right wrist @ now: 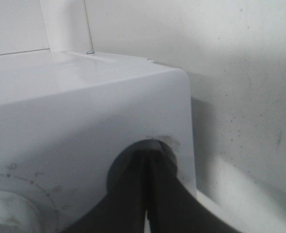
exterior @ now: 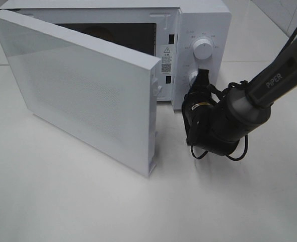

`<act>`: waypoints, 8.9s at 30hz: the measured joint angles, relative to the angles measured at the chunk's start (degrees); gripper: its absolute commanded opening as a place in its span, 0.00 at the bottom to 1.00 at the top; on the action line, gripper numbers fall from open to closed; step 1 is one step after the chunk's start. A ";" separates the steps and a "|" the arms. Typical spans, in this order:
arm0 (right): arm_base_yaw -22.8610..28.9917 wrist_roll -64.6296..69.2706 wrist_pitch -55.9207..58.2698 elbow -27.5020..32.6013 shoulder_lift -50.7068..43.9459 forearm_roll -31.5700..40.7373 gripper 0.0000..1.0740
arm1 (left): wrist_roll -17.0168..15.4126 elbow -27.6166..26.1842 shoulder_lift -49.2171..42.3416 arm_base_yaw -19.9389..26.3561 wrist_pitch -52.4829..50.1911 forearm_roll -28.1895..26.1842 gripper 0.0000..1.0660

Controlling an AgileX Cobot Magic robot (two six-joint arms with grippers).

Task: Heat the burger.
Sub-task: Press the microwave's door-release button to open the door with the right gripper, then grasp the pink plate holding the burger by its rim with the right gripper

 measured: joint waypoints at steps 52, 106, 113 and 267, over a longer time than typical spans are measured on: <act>-1.83 -23.26 26.07 16.44 -24.47 -8.48 0.00 | 0.00 0.00 0.00 0.00 0.00 0.00 0.94; -1.83 -130.92 96.03 5.90 -39.65 -42.91 0.05 | 0.00 0.00 0.00 0.00 0.00 0.00 0.94; -1.83 -150.80 95.00 5.90 -39.65 -43.89 0.08 | 0.00 0.00 0.00 0.00 0.00 0.00 0.94; 3.90 -133.33 83.25 -59.93 12.66 -54.32 0.00 | 0.00 0.00 0.00 0.00 0.00 0.00 0.94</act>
